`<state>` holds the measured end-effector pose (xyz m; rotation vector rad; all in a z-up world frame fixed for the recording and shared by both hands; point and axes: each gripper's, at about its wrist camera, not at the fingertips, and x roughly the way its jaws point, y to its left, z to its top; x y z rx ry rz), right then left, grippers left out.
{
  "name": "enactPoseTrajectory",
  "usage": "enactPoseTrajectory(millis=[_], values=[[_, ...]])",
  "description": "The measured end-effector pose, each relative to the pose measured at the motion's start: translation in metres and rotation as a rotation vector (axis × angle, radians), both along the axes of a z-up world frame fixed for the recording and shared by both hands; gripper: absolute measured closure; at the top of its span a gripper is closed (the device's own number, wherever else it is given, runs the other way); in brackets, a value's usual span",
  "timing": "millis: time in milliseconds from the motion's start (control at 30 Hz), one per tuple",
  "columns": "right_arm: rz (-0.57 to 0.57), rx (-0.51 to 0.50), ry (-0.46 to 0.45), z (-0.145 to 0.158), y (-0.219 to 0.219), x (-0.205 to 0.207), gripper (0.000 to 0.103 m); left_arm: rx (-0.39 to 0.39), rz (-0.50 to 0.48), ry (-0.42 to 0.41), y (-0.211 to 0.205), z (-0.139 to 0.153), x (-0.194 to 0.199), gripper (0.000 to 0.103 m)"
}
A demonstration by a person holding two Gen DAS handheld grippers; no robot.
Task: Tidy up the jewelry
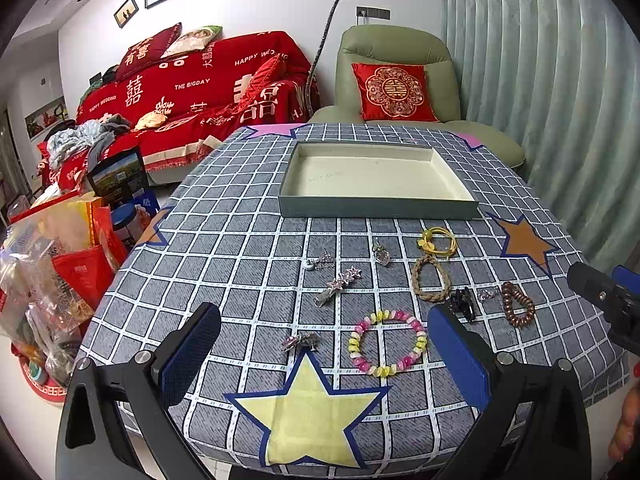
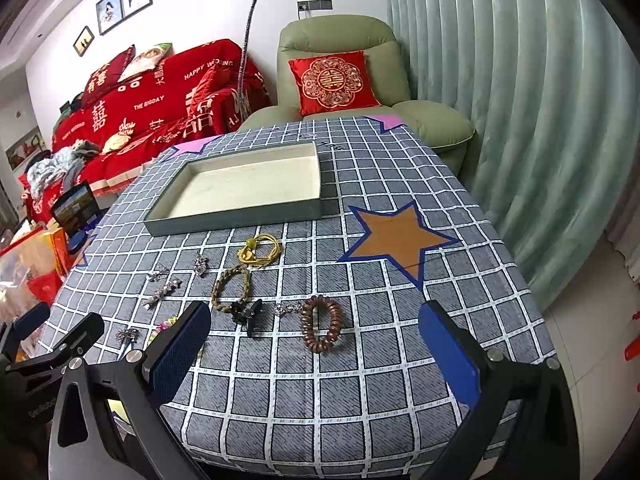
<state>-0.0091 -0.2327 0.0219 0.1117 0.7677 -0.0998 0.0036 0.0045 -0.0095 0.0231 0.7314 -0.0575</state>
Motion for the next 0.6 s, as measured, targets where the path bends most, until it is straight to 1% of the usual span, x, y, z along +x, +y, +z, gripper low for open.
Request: enactPoseTrajectory(millis=[600], values=[[-0.009,0.001,0.008,-0.0015,-0.0012,-0.0002,0.000,0.014,0.003,0.026,-0.0022,-0.0056,0.0015,0.000]])
